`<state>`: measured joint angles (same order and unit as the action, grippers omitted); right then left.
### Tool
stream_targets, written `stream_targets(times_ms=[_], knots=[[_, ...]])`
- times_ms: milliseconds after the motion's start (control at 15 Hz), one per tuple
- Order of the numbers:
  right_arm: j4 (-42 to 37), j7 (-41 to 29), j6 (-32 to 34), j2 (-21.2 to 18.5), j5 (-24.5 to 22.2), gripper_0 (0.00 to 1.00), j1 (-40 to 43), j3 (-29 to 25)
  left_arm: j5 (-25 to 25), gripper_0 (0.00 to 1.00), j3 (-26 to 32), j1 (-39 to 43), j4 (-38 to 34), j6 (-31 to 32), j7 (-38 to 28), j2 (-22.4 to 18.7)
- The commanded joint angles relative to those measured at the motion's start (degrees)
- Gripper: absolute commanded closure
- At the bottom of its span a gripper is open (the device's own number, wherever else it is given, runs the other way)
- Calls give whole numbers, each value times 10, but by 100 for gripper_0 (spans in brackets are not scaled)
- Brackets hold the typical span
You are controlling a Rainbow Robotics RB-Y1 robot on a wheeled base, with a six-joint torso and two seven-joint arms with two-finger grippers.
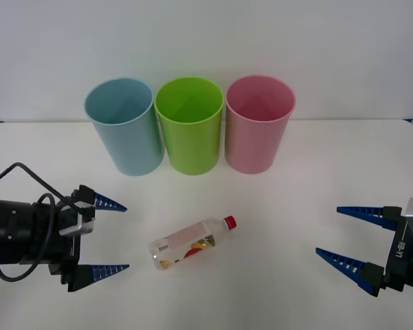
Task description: Put cans in the blue bin and PET bottles in the pink bin and trash in the green bin.
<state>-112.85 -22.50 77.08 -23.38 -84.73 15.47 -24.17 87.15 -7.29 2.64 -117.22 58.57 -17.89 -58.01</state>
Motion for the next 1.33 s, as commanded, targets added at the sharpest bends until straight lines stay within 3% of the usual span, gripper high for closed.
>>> stream_targets(times_ms=[67,200,400,800,1067,1333], knots=[[0,0,0,0,0,0,0,0,3,0,-63,-15,-20,-71,-36,-50],[0,0,0,0,0,0,0,0,5,0,-125,-44,-22,-118,-59,-81],[0,0,0,0,0,0,0,0,32,0,-196,-81,-35,-180,-123,-90],[0,0,0,0,0,0,0,0,165,0,-284,-175,-34,-188,-306,-76],[0,0,0,0,0,0,0,0,220,2,-353,-227,-44,-188,-444,-81],[0,0,0,0,0,0,0,0,290,2,-409,-277,-48,-188,-518,-76]])
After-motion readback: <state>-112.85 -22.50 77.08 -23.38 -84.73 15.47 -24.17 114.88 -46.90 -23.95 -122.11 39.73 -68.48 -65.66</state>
